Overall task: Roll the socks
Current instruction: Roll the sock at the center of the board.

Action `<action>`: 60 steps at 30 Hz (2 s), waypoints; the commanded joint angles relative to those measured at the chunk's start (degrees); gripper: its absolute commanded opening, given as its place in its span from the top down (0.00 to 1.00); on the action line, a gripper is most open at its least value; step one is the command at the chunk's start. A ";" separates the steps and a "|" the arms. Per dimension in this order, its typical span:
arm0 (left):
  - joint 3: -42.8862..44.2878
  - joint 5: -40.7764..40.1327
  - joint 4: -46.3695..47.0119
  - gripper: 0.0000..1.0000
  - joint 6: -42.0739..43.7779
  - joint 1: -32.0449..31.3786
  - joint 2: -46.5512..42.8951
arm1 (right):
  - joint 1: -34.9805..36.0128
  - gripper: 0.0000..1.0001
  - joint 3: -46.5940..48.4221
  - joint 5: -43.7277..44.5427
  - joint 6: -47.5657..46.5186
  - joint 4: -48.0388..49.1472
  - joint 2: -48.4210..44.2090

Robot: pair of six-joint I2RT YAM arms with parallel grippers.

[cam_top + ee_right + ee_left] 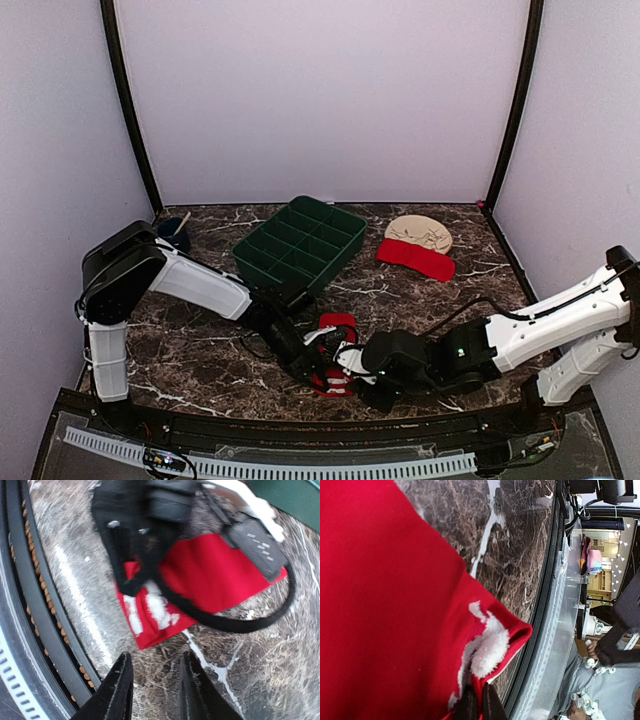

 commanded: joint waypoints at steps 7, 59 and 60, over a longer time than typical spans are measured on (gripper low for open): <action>2.57 3.58 -5.06 1.00 1.48 1.49 1.09 | 4.46 0.61 3.64 2.55 -8.14 -1.73 6.90; 4.59 10.67 -11.85 0.99 7.22 2.38 3.70 | 4.91 0.70 9.43 5.31 -27.95 -3.28 19.36; 4.59 10.60 -11.99 0.99 7.33 2.38 3.70 | 4.91 0.71 9.41 5.31 -28.04 -3.06 19.40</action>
